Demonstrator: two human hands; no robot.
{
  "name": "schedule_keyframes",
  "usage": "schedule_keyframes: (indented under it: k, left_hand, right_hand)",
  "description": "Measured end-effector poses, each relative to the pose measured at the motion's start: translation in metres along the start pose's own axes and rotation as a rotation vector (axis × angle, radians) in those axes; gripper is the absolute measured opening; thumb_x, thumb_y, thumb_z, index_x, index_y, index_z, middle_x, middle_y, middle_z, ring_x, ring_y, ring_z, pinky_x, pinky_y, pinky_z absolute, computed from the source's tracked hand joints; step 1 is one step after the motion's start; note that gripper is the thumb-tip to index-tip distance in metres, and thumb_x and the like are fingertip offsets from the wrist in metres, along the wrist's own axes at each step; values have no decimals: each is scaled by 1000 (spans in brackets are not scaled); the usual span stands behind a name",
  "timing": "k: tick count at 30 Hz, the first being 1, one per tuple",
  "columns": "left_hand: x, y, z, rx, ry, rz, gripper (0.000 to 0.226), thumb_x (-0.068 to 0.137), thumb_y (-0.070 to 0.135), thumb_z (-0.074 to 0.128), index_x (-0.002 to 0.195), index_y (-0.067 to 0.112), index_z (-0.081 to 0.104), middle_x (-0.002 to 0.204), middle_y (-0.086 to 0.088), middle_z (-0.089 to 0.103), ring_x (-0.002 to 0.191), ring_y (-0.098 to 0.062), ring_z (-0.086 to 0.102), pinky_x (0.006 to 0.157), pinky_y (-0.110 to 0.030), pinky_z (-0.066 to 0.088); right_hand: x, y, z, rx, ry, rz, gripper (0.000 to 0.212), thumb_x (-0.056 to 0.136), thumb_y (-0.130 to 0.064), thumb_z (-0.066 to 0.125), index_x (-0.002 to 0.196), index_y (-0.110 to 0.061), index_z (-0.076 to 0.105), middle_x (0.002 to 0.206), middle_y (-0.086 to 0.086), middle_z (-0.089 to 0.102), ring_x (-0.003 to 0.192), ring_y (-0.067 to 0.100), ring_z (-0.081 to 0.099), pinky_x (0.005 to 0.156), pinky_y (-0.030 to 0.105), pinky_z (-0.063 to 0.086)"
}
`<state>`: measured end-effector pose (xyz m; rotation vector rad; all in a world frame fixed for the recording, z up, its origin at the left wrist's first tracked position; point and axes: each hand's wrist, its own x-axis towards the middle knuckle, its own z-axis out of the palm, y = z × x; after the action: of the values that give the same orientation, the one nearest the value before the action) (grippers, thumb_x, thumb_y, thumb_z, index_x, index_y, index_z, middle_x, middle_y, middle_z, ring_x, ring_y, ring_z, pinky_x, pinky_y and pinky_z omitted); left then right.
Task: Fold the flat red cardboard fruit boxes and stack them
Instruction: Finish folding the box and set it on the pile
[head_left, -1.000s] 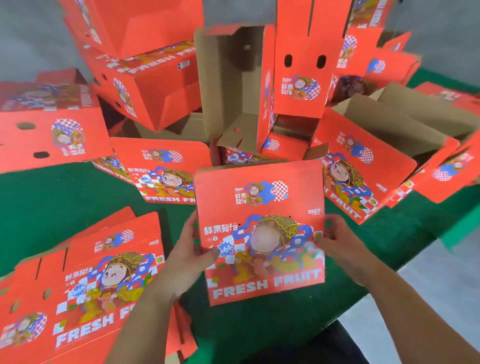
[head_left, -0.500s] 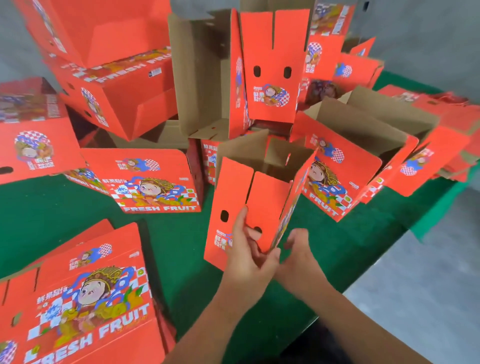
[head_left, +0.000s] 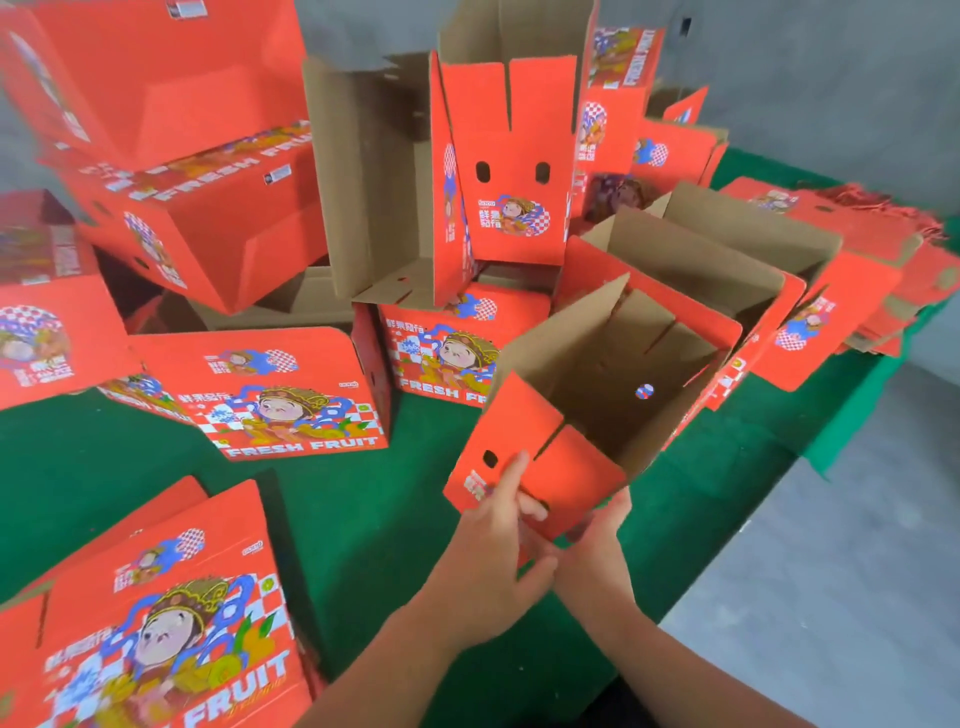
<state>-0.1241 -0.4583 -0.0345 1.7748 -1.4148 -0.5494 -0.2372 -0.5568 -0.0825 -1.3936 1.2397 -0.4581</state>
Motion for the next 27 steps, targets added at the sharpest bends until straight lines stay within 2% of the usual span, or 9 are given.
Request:
schedule_keyframes:
  k: [3,6,9,12,15,17,20,22,27]
  left_hand:
    - [9,-4,-3,-36,-138,-83,107,90,31,67,159,48,-13,112,20,64,103,-7,60,100,-38,49]
    - [8,-15,-6,-91,-198,-171,97,92,38,62,152,65,-10,115,31,58,81,-9,55,83,-29,50]
    - [-1,-27,-9,-165,-162,-324,86,91,50,59,147,71,-4,121,36,52,96,2,54,89,-23,46]
    - [0,-27,-10,-217,-11,-479,96,93,42,69,157,51,-1,144,16,40,126,-11,50,108,-32,43]
    - [33,-6,-31,-107,250,-333,117,84,42,81,164,34,-3,160,2,15,152,-17,18,126,-35,21]
    - [65,14,-48,116,237,-135,112,80,44,81,165,38,7,165,1,11,154,-19,15,126,-34,20]
    - [107,41,-54,537,-52,-45,74,85,51,76,151,37,44,156,6,30,138,-28,38,106,-42,46]
    - [122,54,-53,637,-142,-95,49,88,48,75,128,24,61,133,0,45,123,-29,45,81,-39,45]
    - [110,55,-48,543,-78,53,29,94,43,68,95,14,62,108,1,51,106,-24,46,72,-39,44]
  right_hand:
    - [20,1,-2,-1,40,-25,109,57,-69,85,145,-54,22,107,-16,75,92,8,74,81,37,57]
    - [40,-13,1,-74,19,-30,110,70,-56,83,152,-39,11,83,-22,74,71,18,76,64,41,61]
    - [59,-35,20,-62,11,14,107,84,-38,78,157,-28,0,81,-2,75,58,28,72,54,49,62]
    - [62,-38,33,-142,47,0,114,91,-37,70,155,-30,-24,103,4,71,83,34,72,75,51,62]
    - [52,-21,30,-208,39,13,109,92,-40,68,154,-40,-21,95,2,73,65,21,71,67,43,60]
    - [49,-16,25,-180,11,26,104,92,-36,67,151,-50,-17,80,4,74,48,14,67,55,41,60]
    - [50,-20,26,-51,4,52,102,93,-27,67,150,-56,-12,70,4,75,49,18,68,44,30,53]
    - [48,-24,25,-21,31,49,98,93,-25,67,152,-53,-6,73,4,75,54,23,72,44,29,52]
    - [46,-27,10,22,68,-55,79,92,-23,67,152,-42,19,75,1,75,53,24,71,46,37,58]
